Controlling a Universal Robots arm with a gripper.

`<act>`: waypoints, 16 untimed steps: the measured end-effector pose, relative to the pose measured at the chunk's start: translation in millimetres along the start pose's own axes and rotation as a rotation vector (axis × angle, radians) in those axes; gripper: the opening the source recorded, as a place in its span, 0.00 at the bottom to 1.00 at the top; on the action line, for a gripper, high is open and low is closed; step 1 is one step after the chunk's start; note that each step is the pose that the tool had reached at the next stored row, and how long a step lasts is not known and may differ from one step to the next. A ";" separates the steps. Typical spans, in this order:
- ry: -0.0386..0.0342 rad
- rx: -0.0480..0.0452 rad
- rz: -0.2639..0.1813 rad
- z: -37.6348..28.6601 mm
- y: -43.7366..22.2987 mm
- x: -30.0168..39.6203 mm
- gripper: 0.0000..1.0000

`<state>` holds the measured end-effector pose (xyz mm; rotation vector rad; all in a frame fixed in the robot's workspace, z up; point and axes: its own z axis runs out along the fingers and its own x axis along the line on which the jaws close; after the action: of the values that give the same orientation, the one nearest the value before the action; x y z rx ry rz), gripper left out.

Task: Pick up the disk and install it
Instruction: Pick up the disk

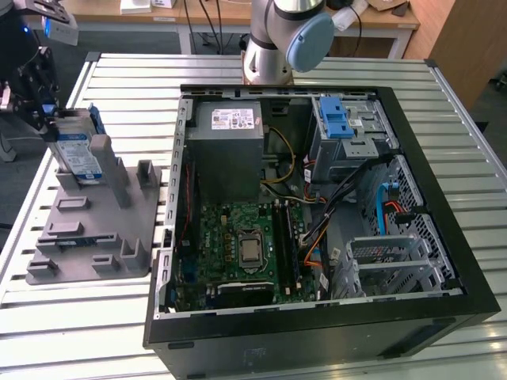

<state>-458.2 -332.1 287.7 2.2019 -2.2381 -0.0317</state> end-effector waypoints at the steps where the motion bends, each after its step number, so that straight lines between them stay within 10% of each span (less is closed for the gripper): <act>1: -0.0001 0.0003 0.000 -0.2 0.0 0.0 0.42; 16: 0.0004 0.0004 0.000 -0.3 0.0 0.0 0.36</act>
<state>-458.1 -332.1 288.0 2.2019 -2.2380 -0.0308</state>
